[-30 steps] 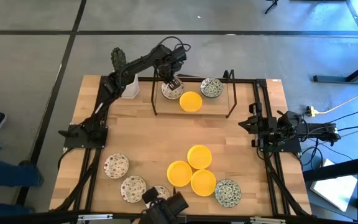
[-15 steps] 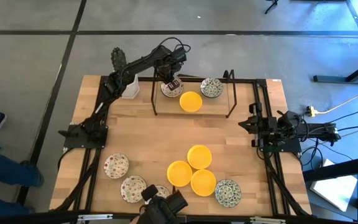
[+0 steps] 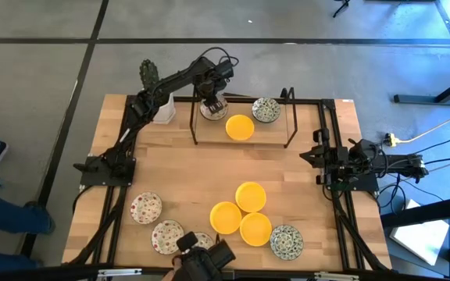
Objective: Pick & Place Mini bowls
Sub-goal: Stack the top right green bowl on top of the green bowl on the shelf, then stack the blue bowl on top of the blue bowls on the shelf
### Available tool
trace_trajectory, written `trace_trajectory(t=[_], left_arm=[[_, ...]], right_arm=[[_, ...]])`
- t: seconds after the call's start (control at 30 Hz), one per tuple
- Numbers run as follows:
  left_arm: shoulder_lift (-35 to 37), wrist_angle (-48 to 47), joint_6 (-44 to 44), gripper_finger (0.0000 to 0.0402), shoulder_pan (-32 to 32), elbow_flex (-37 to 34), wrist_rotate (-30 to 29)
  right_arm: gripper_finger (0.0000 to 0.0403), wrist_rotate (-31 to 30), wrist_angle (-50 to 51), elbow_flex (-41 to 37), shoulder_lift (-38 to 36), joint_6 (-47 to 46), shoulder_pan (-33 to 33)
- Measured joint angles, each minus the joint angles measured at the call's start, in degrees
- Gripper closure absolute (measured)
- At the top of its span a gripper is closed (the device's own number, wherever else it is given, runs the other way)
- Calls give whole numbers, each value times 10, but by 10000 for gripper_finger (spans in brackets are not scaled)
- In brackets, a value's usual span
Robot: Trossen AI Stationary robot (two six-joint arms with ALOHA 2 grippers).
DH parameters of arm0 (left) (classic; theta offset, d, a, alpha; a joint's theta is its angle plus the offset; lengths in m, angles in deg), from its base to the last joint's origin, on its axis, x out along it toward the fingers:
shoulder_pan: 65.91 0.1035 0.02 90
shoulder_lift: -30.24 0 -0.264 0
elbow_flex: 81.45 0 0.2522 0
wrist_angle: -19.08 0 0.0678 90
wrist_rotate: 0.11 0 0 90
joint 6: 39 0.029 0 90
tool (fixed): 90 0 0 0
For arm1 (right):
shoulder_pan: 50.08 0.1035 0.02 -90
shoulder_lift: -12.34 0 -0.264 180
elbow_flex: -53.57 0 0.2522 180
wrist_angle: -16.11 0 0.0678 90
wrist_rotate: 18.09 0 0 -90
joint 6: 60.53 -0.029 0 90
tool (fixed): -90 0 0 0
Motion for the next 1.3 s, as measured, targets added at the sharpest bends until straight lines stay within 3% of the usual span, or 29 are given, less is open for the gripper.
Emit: trace_trajectory(t=[0.27, 0.43, 1.3], left_arm=[[3, -3, 17, 244, -10, 0, -39], [21, 1, 30, 231, -14, 0, -34], [49, 58, 32, 260, -22, 2, -26]], right_arm=[[389, 0, 0, 0, 0, 0, 0], [389, 0, 0, 0, 0, 0, 0], [389, 0, 0, 0, 0, -1, 0]])
